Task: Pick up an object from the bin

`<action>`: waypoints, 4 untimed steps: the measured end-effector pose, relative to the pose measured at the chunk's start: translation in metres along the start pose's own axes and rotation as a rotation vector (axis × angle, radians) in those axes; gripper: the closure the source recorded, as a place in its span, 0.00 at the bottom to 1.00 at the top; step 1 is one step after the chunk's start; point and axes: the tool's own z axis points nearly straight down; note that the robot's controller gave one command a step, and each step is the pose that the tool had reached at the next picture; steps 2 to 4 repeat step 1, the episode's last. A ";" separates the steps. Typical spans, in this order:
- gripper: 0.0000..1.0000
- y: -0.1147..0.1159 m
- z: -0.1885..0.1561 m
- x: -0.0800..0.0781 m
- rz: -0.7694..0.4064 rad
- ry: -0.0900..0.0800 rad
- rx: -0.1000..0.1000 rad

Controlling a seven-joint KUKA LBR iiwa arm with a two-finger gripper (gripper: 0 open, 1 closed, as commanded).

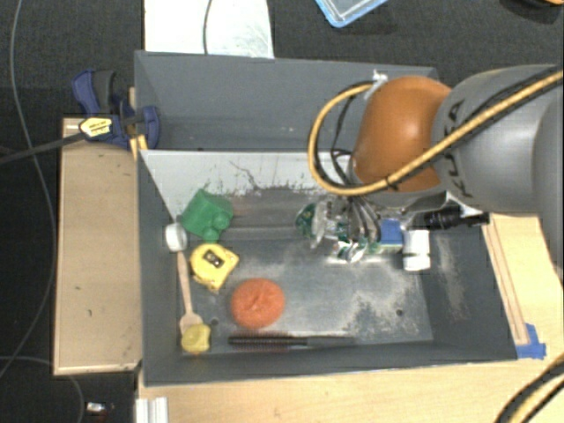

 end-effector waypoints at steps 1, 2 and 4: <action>1.00 0.000 -0.010 -0.002 -0.003 -0.004 -0.002; 1.00 0.000 -0.010 -0.002 -0.003 -0.004 -0.002; 1.00 0.000 -0.010 -0.002 -0.003 -0.004 -0.002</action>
Offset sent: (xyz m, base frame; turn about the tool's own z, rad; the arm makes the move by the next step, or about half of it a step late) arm 0.0010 0.0001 0.0312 -0.0023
